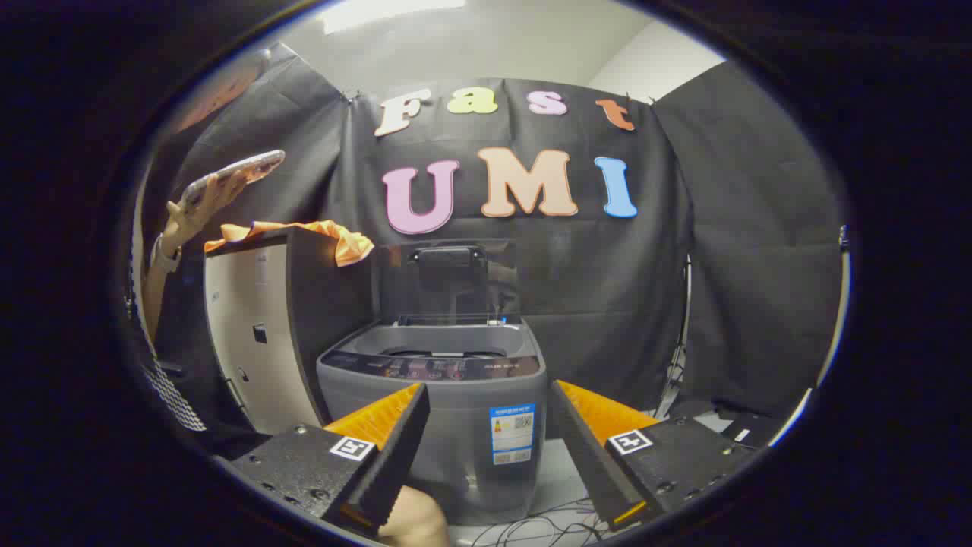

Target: Put the clothes into the washing machine and then close the washing machine lid.

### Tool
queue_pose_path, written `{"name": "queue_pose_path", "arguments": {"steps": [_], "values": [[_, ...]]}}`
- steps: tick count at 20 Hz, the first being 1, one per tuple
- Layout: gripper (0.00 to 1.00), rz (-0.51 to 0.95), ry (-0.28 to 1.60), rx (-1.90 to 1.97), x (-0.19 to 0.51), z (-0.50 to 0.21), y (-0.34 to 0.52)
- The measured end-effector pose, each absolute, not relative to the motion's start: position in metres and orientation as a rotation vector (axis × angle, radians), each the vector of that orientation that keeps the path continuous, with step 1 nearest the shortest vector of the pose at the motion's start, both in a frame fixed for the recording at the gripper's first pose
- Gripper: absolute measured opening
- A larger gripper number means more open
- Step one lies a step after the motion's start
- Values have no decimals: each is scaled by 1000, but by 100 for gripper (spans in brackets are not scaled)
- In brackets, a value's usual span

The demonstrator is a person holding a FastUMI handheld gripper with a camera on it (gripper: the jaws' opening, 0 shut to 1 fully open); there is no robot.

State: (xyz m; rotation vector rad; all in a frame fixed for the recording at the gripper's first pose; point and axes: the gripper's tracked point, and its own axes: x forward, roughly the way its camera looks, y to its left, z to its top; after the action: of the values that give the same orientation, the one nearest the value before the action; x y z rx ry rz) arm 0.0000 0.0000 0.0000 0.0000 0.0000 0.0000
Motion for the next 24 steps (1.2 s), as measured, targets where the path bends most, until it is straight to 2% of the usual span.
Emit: {"name": "queue_pose_path", "arguments": {"steps": [24], "values": [[96, -17, -10, 3, -1, 5, -3]]}}
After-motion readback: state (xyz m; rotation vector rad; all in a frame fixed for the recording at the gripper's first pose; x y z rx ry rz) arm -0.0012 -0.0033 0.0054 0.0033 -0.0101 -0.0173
